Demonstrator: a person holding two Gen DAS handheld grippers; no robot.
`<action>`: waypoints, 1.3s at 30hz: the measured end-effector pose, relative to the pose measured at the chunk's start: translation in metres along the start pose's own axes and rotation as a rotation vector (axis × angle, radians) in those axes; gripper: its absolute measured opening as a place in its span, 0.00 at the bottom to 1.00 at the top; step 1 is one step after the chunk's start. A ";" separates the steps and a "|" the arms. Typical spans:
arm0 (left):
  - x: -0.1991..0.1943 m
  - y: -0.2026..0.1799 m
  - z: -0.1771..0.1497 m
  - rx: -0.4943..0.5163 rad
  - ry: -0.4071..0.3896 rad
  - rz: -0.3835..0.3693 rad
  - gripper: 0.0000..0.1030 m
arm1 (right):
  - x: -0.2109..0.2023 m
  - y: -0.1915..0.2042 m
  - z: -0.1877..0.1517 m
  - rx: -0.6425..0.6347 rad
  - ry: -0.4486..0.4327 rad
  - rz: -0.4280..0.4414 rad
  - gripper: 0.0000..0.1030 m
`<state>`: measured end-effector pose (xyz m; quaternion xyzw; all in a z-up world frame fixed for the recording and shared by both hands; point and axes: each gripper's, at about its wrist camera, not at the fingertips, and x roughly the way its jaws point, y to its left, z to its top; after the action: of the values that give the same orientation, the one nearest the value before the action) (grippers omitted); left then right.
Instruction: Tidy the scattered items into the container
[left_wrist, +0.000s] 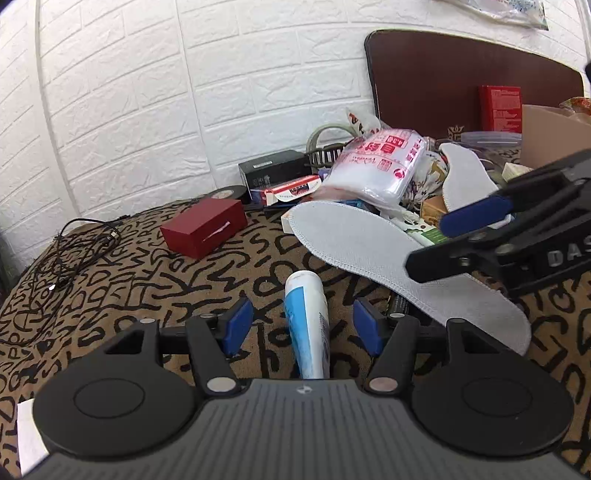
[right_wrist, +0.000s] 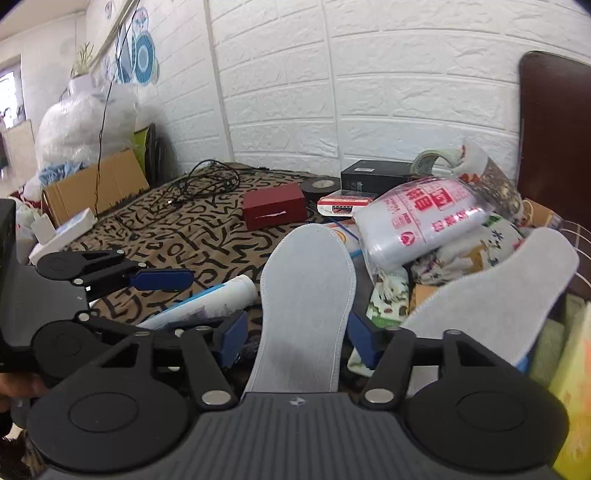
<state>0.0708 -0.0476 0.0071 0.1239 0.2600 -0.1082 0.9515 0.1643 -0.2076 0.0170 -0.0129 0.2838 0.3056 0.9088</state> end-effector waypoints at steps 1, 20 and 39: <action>0.003 0.001 -0.001 -0.004 0.014 -0.003 0.58 | 0.005 0.000 0.002 -0.009 0.008 0.001 0.36; 0.008 0.004 -0.004 -0.042 0.036 -0.018 0.59 | 0.039 0.013 0.009 -0.094 0.070 -0.033 0.94; -0.010 0.013 -0.001 -0.109 -0.052 -0.054 0.25 | 0.019 0.009 0.003 -0.065 0.006 -0.078 0.61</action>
<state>0.0654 -0.0339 0.0135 0.0620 0.2437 -0.1227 0.9600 0.1734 -0.1895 0.0114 -0.0543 0.2760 0.2790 0.9182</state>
